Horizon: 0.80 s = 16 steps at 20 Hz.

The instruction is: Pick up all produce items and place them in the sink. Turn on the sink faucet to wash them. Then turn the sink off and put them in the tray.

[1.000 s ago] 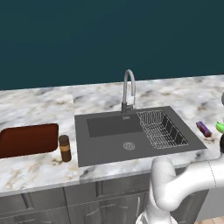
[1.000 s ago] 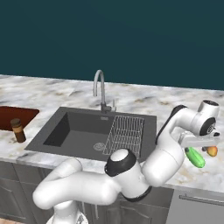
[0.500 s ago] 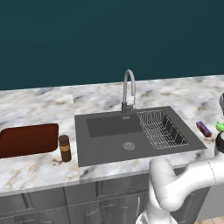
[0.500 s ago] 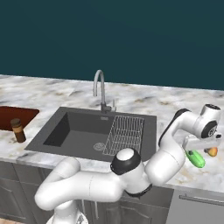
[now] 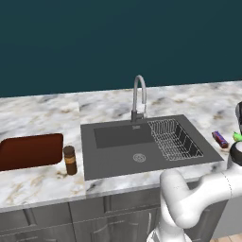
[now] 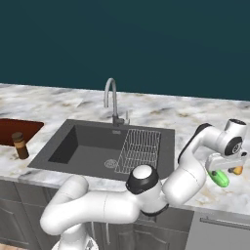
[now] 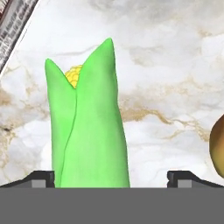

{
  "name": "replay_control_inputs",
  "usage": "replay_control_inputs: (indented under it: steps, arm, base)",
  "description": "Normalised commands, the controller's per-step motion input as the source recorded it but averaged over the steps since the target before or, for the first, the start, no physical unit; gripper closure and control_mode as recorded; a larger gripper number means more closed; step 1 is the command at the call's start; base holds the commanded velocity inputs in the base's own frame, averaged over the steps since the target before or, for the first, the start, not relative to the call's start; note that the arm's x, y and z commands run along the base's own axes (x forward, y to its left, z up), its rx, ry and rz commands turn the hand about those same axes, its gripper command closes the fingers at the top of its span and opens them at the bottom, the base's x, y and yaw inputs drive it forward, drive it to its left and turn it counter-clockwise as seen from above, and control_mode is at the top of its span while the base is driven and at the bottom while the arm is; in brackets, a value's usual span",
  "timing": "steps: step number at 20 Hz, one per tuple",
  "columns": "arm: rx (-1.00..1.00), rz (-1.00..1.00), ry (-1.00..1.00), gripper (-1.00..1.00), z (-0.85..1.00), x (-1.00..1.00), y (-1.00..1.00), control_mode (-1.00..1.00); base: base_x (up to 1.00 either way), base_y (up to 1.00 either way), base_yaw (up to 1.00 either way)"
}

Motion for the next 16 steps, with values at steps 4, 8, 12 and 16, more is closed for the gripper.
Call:
replay_control_inputs:
  steps: [4, 8, 12, 16]
  arm:
    - [-0.02, 0.06, 0.0, -1.0, -0.26, -0.01, 0.0, -1.0]
    - [0.0, 0.05, 0.0, -1.0, -0.19, -0.14, 0.03, -1.0]
    - [0.0, 0.01, 0.0, -1.0, -0.03, -0.31, 0.16, -1.0]
    - [0.0, 0.02, 0.0, -1.0, -0.09, -0.27, 0.19, -1.0]
  base:
    - [0.0, 0.0, 0.0]
    - [0.0, 0.0, 0.0]
    - [0.0, 0.0, 0.0]
    - [0.0, 0.0, 0.0]
